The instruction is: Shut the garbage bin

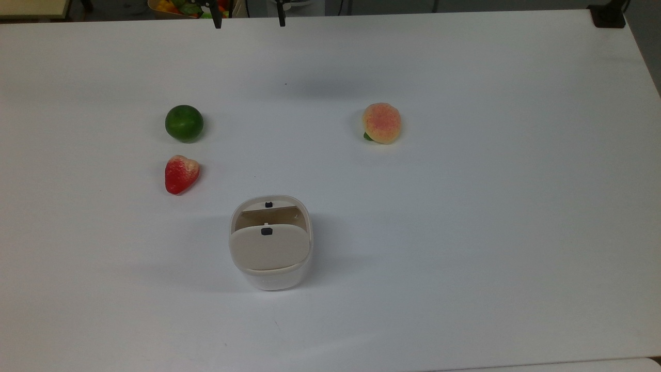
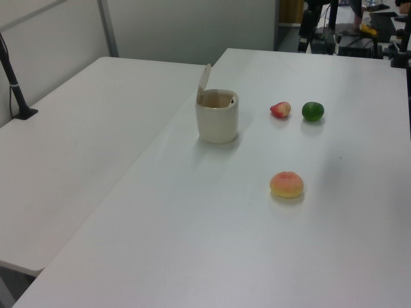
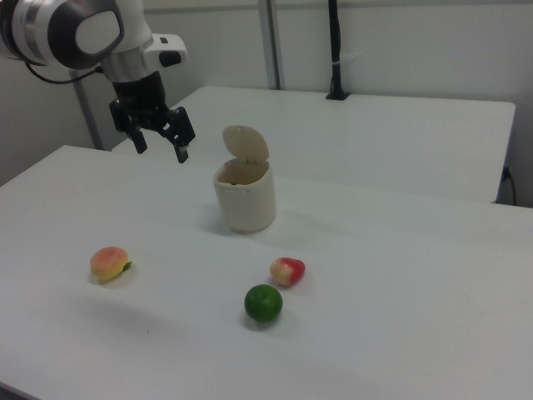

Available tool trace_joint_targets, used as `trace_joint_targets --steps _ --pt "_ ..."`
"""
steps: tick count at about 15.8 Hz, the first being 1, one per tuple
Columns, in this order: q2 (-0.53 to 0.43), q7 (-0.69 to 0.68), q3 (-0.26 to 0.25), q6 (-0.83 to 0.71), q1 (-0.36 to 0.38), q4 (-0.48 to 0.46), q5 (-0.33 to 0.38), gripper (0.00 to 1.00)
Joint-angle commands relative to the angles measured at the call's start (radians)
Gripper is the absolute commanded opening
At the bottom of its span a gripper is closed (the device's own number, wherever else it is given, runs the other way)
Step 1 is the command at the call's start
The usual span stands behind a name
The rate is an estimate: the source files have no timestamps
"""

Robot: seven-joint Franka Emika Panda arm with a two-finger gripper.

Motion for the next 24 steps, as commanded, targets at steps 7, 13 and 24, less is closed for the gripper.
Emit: trace_joint_targets --steps 7,13,24 --pt "-0.012 -0.012 -0.005 0.02 0.002 -0.016 -0.003 1.0" --pt "-0.009 -0.023 -0.005 0.032 0.003 -0.016 -0.004 1.0" --pt "0.0 -0.026 -0.005 0.094 0.003 -0.02 0.002 0.0"
